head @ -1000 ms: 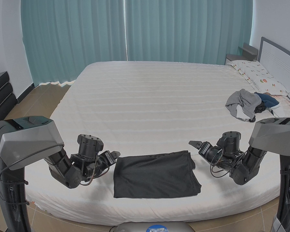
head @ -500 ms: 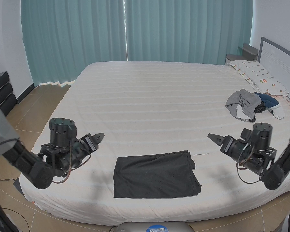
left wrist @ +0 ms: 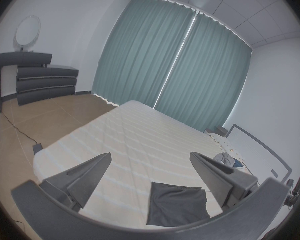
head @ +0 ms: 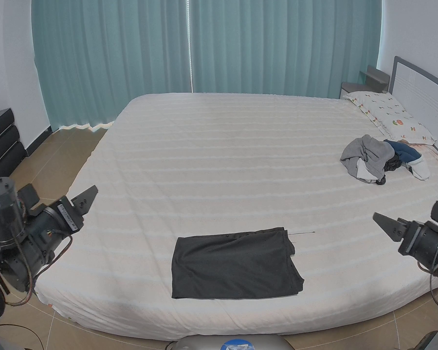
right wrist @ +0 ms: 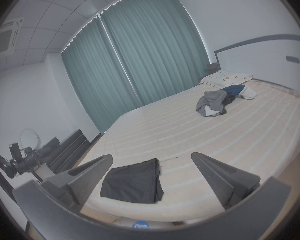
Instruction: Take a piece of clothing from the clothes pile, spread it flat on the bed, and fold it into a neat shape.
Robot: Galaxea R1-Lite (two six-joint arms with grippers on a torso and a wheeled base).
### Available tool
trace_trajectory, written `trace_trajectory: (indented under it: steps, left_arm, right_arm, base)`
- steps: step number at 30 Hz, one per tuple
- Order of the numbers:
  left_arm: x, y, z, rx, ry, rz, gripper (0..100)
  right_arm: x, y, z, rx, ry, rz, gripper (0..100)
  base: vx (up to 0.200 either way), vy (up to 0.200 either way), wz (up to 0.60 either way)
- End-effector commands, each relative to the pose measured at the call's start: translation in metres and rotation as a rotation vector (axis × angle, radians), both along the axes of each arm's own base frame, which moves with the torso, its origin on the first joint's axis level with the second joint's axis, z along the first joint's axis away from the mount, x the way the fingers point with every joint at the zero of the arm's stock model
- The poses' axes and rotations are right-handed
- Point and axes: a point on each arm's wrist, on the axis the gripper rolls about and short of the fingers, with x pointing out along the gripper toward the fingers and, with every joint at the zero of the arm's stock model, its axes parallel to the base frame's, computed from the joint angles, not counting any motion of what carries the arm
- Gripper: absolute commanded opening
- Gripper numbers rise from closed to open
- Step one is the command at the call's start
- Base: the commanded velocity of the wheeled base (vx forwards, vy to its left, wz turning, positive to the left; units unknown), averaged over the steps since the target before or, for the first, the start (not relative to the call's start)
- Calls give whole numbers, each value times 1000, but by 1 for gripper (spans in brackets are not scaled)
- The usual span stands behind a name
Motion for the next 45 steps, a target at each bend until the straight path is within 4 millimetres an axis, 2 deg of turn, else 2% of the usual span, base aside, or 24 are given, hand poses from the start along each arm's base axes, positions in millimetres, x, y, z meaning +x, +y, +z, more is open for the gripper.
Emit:
trace_trajectory:
  steps: [1, 7, 12, 18, 21, 27, 31, 36, 39, 42, 45]
  left_arm:
    - [-96, 39, 24, 62, -149, 70, 100]
    - [-133, 56, 19, 80, -160, 123, 100]
    - [-153, 64, 17, 103, -197, 177, 100]
    - [-188, 72, 4, 221, -224, 314, 100]
    - [-201, 73, -5, 257, -226, 365, 100]
    - [-224, 72, -16, 336, -297, 440, 100]
    - [-230, 71, -24, 385, -315, 463, 100]
    - [-220, 70, -41, 378, -319, 456, 100]
    - [-211, 69, -54, 391, -358, 393, 100]
    - [-205, 68, -66, 415, -382, 361, 100]
    - [-205, 68, -65, 413, -385, 355, 100]
  right_arm:
    - [-107, -38, 15, -105, -168, -58, 100]
    - [-137, -46, 2, -186, -198, -170, 100]
    - [-156, -47, -10, -262, -186, -233, 100]
    - [-187, -48, -29, -373, -204, -251, 100]
    - [-193, -47, -35, -393, -194, -282, 100]
    - [-192, -48, -37, -399, -191, -313, 100]
    - [-191, -48, -33, -388, -245, -319, 100]
    - [-170, -48, -55, -389, -388, -338, 100]
    - [-170, -46, -53, -418, -466, -285, 100]
    - [-169, -46, -55, -427, -451, -268, 100]
    - [-169, -46, -57, -430, -431, -254, 100]
  base:
    - [0, 0, 0]
    - [0, 0, 0]
    - [0, 0, 0]
    - [0, 0, 0]
    - [0, 0, 0]
    - [0, 0, 0]
    - [0, 0, 0]
    - [0, 0, 0]
    - [0, 0, 0]
    - [0, 0, 0]
    - [0, 0, 0]
